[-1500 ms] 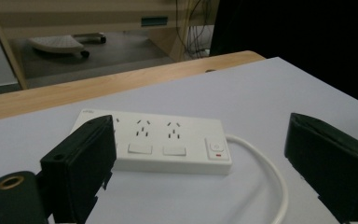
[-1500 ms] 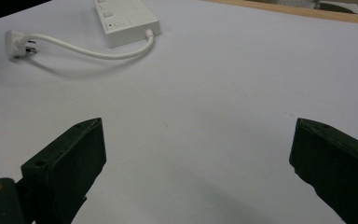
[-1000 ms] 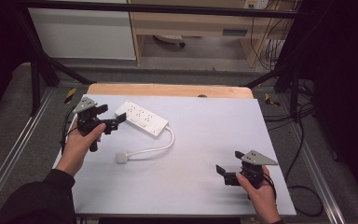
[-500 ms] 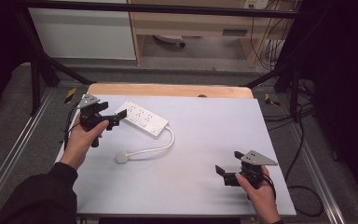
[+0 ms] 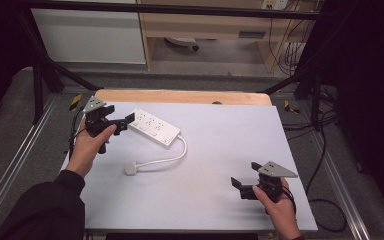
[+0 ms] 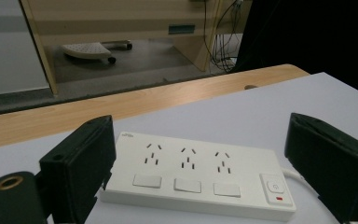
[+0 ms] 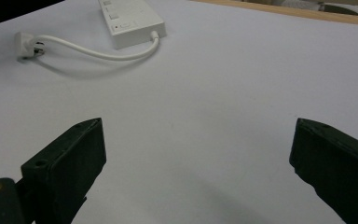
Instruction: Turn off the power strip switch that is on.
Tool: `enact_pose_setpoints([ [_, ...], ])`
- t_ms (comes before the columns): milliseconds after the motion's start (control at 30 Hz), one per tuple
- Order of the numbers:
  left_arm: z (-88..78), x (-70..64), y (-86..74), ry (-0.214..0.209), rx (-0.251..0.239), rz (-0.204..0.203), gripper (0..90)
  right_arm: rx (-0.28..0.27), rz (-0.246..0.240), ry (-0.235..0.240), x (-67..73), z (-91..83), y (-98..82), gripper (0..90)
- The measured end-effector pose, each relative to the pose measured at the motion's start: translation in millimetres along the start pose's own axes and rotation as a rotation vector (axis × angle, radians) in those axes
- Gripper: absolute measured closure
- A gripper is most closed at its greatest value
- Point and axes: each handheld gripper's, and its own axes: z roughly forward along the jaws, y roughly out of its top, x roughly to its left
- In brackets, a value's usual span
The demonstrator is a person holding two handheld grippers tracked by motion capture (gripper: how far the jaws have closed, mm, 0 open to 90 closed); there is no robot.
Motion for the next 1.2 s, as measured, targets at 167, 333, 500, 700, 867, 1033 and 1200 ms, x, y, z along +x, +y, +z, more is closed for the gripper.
enact_pose_setpoints([
  [167,6.1,3.0,-3.6,0.012,0.025,0.002,8.8,0.0,-0.003,0.003,0.2,0.1,0.1,4.1],
  [333,11.3,4.6,-5.7,0.018,0.034,0.001,8.8,0.001,-0.001,0.0,-0.2,0.2,0.0,4.1],
  [500,17.3,6.0,-8.4,0.027,0.042,0.004,8.9,-0.001,-0.001,0.003,0.5,-0.2,0.1,4.1],
  [700,24.6,6.1,-12.9,0.042,0.086,0.026,11.1,-0.001,-0.001,0.006,0.6,-0.2,0.0,4.1],
  [867,30.8,6.9,-16.7,0.041,0.104,0.018,11.6,0.002,-0.004,0.005,0.4,0.2,0.0,4.1],
  [1033,34.5,5.2,-18.2,0.04,0.114,0.025,12.4,0.001,-0.003,0.005,0.4,0.2,0.0,4.1],
  [1200,36.4,4.2,-19.3,0.05,0.124,0.03,17.4,0.002,-0.005,0.006,0.7,0.4,0.1,4.1],
])
